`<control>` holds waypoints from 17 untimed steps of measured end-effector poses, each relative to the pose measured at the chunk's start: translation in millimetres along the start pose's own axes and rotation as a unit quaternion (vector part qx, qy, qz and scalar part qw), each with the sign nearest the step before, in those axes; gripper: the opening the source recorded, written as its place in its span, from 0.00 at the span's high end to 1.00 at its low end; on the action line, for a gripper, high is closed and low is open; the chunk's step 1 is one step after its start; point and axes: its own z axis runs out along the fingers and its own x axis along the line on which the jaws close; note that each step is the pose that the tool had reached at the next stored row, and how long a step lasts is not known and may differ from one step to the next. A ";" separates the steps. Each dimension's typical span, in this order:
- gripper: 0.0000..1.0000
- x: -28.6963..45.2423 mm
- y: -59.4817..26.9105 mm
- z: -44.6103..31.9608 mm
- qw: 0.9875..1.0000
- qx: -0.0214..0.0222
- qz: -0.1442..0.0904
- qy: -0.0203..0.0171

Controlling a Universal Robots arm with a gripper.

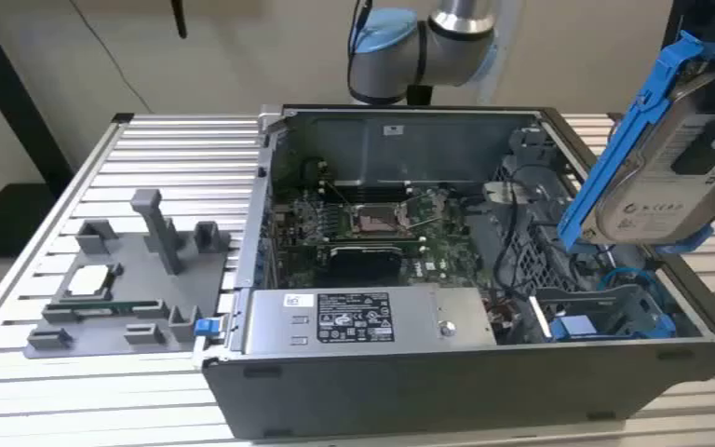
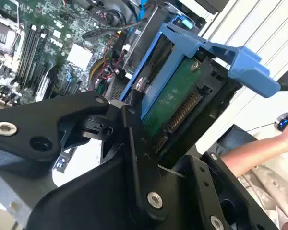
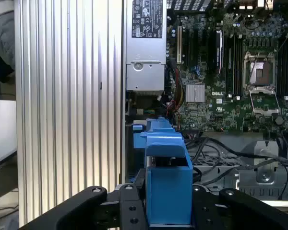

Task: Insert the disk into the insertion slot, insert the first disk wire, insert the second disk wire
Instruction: 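Insert the disk into the insertion slot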

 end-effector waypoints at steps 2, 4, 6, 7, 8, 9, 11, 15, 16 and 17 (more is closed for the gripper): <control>1.00 0.0 0.0 0.0 1.000 0.000 0.000 0.000; 1.00 0.0 0.0 0.0 1.000 0.000 0.000 0.000; 1.00 0.0 0.0 0.0 1.000 0.000 0.000 0.000; 1.00 0.0 0.0 0.0 1.000 0.000 0.000 0.000; 1.00 0.0 0.0 0.0 1.000 0.000 0.000 0.000; 1.00 0.0 0.0 0.0 1.000 0.000 0.000 0.000; 1.00 0.0 0.0 0.0 1.000 0.000 0.000 0.000; 1.00 0.0 0.0 0.1 1.000 0.000 0.000 0.000; 1.00 0.0 0.0 0.3 1.000 0.000 0.000 0.000; 1.00 0.0 0.0 0.6 1.000 0.000 0.000 0.000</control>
